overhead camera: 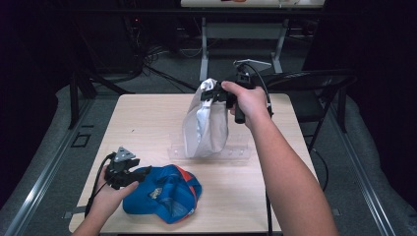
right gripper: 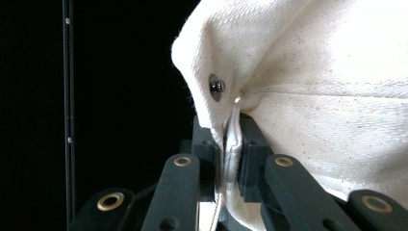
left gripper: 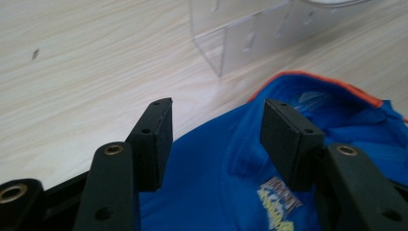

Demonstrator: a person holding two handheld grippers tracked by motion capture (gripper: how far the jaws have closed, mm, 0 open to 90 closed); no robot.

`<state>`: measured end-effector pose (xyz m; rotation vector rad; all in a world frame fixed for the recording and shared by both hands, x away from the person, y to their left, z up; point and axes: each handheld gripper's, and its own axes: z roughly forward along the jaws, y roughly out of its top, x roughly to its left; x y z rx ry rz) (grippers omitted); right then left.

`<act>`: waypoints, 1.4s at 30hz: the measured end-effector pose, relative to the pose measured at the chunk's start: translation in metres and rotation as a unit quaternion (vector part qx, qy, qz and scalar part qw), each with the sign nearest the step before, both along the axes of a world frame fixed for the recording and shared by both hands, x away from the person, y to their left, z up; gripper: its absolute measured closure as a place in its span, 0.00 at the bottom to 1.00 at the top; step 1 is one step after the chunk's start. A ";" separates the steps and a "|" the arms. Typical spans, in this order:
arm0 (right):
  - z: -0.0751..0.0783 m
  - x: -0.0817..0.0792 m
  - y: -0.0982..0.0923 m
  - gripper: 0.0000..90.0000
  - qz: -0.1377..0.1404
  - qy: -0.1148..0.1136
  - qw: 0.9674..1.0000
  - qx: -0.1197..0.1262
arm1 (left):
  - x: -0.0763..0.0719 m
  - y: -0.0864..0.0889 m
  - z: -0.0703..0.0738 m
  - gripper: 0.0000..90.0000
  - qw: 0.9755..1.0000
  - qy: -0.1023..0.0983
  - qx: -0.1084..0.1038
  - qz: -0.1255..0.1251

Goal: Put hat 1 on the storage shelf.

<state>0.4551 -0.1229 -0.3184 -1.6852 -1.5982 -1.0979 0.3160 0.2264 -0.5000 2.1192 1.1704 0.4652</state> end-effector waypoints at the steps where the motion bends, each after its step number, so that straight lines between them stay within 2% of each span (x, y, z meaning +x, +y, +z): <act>1: -0.001 0.001 0.000 0.90 0.002 -0.001 1.000 -0.001 | 0.001 -0.005 0.001 0.51 1.000 -0.003 0.001 -0.003; 3: -0.001 0.001 0.000 0.90 0.000 -0.001 1.000 -0.003 | 0.001 -0.009 0.003 0.50 1.000 -0.004 0.004 -0.007; 4: -0.001 0.002 0.001 0.90 -0.002 -0.001 1.000 -0.003 | 0.003 -0.017 0.006 0.49 1.000 -0.003 0.008 -0.020; 14: -0.004 0.004 0.011 0.90 -0.002 -0.003 1.000 -0.005 | 0.008 -0.049 0.017 0.48 0.998 -0.014 -0.004 -0.055; 16: -0.004 0.004 0.012 0.90 -0.001 -0.005 1.000 -0.006 | 0.008 -0.059 0.021 0.49 0.998 -0.024 -0.003 -0.064; 19: -0.004 0.005 0.013 0.90 0.000 -0.005 1.000 -0.005 | 0.008 -0.065 0.023 0.49 0.997 -0.028 -0.007 -0.069; 21: -0.005 0.005 0.014 0.90 0.000 -0.005 1.000 -0.004 | 0.009 -0.072 0.026 0.49 0.996 -0.024 0.000 -0.082; 28: -0.005 0.006 0.015 0.90 -0.004 -0.005 1.000 -0.003 | 0.013 -0.087 0.023 0.51 0.996 -0.019 0.008 -0.092; 29: -0.005 0.006 0.015 0.90 -0.004 -0.006 1.000 -0.002 | 0.015 -0.093 0.023 0.51 0.995 -0.016 0.014 -0.094; 37: -0.005 0.005 0.016 0.90 -0.001 -0.006 1.000 -0.004 | 0.025 -0.116 0.022 0.53 0.994 -0.024 0.032 -0.100; 42: -0.005 0.004 0.017 0.90 -0.001 -0.005 1.000 -0.002 | 0.030 -0.120 0.018 0.64 0.994 -0.025 0.050 -0.098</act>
